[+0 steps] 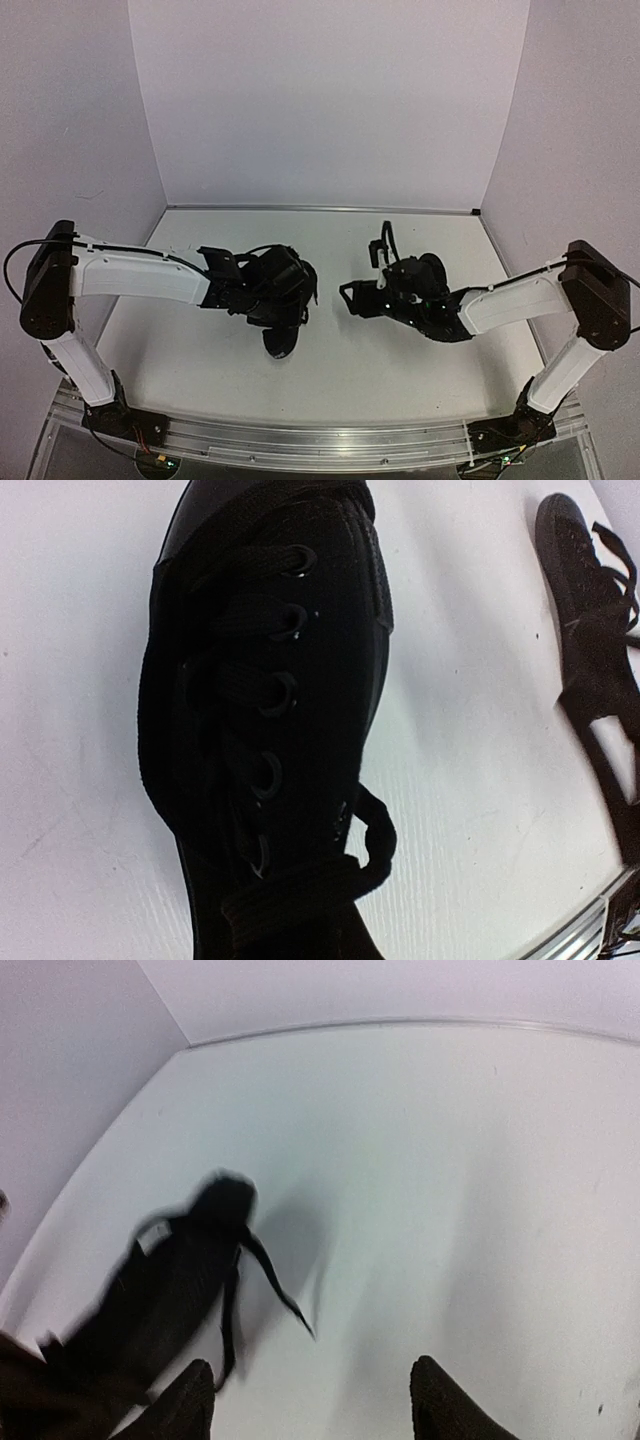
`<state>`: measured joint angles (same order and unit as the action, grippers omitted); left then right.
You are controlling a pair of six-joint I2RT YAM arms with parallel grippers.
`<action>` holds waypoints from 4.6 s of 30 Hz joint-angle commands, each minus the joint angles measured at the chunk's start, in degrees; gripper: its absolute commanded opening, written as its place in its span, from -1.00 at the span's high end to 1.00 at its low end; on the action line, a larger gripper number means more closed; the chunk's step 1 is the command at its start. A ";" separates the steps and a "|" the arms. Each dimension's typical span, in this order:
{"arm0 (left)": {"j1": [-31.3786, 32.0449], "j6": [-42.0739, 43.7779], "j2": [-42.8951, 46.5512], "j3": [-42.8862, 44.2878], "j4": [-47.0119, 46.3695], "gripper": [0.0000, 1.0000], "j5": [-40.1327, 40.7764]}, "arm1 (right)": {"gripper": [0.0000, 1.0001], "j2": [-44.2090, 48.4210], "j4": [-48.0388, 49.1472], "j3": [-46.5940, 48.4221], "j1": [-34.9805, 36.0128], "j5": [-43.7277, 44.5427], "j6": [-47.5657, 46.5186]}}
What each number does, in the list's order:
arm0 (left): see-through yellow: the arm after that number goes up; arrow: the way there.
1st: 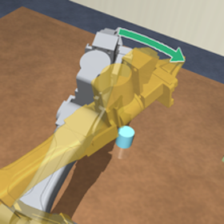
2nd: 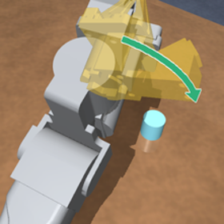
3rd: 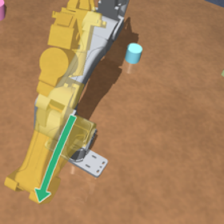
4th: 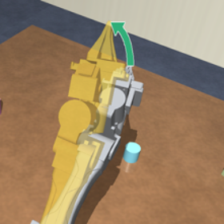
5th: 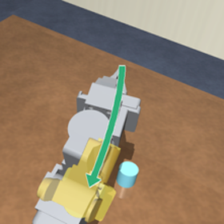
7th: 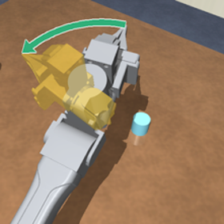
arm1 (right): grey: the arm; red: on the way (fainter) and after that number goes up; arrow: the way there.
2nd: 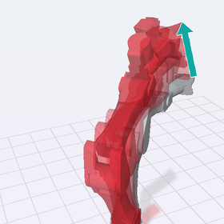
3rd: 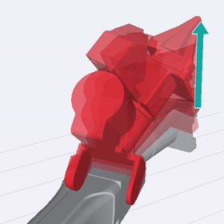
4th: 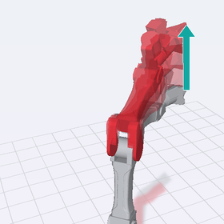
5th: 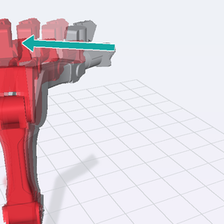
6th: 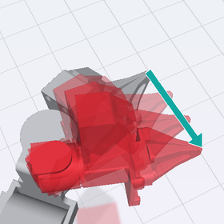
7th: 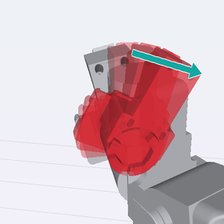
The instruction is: Tie the shoes
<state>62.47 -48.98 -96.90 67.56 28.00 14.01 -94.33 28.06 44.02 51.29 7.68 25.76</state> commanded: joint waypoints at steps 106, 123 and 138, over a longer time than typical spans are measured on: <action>-17.16 37.58 -34.02 44.95 15.09 -0.02 -11.74 | 1.00 5.82 -6.53 -7.92 7.27 3.10 5.01; -17.86 38.57 -35.28 44.62 16.39 0.61 -16.48 | 1.00 5.78 -6.86 -7.70 7.28 3.26 5.08; -18.67 27.16 -6.17 16.93 -3.84 1.00 -10.23 | 1.00 6.88 -9.44 -7.49 7.28 3.06 5.51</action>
<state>44.53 -16.20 -113.78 90.66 32.80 0.02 -87.83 19.23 34.83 58.65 10.87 30.62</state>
